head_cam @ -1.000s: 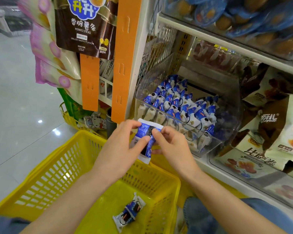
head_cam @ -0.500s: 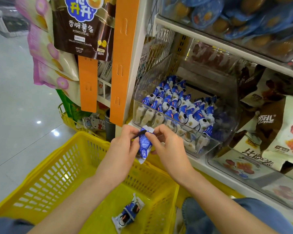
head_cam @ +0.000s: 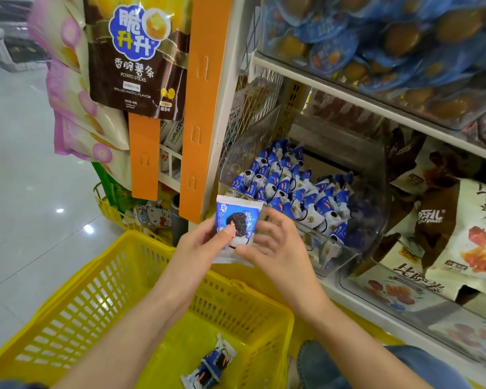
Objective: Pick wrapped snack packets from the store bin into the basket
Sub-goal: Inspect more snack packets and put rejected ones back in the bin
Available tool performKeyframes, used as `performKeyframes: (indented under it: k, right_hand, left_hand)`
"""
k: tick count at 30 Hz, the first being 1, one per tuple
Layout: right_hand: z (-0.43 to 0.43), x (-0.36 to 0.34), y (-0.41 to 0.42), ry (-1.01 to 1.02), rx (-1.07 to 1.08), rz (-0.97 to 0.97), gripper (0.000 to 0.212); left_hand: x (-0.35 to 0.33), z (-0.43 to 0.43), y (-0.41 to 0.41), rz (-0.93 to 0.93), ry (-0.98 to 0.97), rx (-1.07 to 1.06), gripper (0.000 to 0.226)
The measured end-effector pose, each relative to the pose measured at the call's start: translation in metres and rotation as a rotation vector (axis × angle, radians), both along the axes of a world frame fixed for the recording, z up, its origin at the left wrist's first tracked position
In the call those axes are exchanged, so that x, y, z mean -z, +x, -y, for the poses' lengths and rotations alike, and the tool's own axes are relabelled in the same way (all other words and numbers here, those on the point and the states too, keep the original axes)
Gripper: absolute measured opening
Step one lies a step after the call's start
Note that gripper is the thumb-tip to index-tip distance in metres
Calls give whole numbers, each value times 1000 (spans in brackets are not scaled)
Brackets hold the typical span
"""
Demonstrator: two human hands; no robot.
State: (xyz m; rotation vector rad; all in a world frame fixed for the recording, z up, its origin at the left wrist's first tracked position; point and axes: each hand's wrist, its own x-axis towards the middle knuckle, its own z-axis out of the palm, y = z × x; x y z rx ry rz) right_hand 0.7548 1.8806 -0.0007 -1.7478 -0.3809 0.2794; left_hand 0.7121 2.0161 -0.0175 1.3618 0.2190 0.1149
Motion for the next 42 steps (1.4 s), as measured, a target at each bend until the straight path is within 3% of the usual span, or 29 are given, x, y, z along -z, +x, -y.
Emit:
performKeyframes:
  k: [5,7,11,14,15,17,19,21,25,29,33,37,40,42]
  right_hand:
    - [9,-14,1,-9,-4,38,27]
    - [12,-24,6,8,23,82,24]
    - [15,-49,43,21,233,172,21]
    - [16,-64,101,-45,477,290,8]
    - [18,-64,124,-126,548,321,7]
    - [20,-59,166,-274,649,333,26]
    - [24,-46,200,-333,691,305,31]
    - [28,-32,225,-478,698,234,32]
    - [38,-12,251,-793,592,1,35]
    - [32,-8,260,-757,532,-51,41]
    - [35,-12,259,-734,482,99,39]
    - [45,-21,257,-803,359,98,34]
    - [49,-27,260,-758,449,147,32]
    - [54,-29,261,-840,544,173,32]
  left_hand:
    - [-6,2,6,139,140,-24,26]
    - [-14,2,13,197,249,-24,18]
    - [-32,-9,44,321,660,-107,20]
    - [-37,-15,68,371,1009,-38,32]
    - [-34,-15,74,381,1103,-5,32]
    - [-26,-15,82,406,1256,70,29]
    - [-19,-16,85,469,1357,109,42]
    - [-14,-19,87,497,1385,126,54]
    - [-6,-24,92,619,1382,62,44]
    - [0,-26,96,687,1365,23,41]
    - [4,-26,97,712,1362,14,38]
    - [6,-25,98,719,1354,6,39]
    - [6,-25,98,736,1353,4,39]
    - [6,-25,97,750,1338,-1,39]
